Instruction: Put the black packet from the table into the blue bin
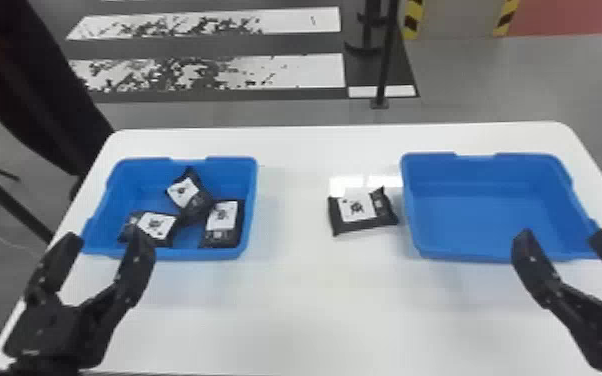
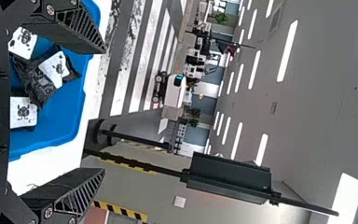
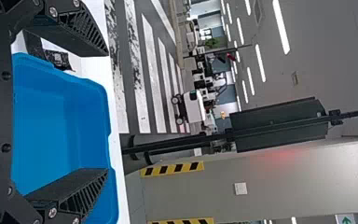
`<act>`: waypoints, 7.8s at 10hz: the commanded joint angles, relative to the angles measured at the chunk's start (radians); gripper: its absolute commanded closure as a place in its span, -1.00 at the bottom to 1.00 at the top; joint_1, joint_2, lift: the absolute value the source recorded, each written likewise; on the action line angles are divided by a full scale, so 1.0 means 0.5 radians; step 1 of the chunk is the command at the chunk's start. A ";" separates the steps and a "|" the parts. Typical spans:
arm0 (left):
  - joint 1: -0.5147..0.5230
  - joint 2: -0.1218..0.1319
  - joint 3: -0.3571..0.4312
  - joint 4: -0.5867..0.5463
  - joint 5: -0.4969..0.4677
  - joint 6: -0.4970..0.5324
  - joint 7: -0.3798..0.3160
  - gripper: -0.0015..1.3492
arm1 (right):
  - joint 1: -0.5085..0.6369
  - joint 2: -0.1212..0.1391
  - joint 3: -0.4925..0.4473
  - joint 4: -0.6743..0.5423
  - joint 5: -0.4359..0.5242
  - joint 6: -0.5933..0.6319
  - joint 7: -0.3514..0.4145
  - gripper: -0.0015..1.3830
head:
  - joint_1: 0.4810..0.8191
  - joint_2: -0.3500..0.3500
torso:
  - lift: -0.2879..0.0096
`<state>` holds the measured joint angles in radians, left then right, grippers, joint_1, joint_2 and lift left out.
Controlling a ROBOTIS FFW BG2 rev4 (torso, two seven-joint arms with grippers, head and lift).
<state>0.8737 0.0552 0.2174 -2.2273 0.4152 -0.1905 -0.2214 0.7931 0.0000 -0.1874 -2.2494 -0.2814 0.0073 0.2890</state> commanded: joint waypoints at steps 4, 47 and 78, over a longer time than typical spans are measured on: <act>0.000 0.000 0.000 0.005 0.007 0.008 -0.002 -0.81 | 0.004 0.002 0.000 0.000 0.000 0.000 -0.001 -0.81 | 0.27 0.21 | 0.20; -2.253 -0.009 -1.240 2.165 -1.624 0.626 -0.692 0.79 | -0.123 0.002 0.040 0.123 -0.012 -0.015 0.026 -0.81 | 0.27 -0.88 | 0.20; -0.093 -0.077 0.147 -0.029 -0.292 0.077 -0.115 -0.75 | -0.020 0.002 0.028 0.029 -0.016 -0.015 0.023 -0.81 | 0.27 0.30 | 0.20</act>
<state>0.8272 0.0163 0.2912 -2.2423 0.2673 -0.1571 -0.2792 0.7828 0.0000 -0.1735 -2.2344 -0.2899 0.0000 0.3007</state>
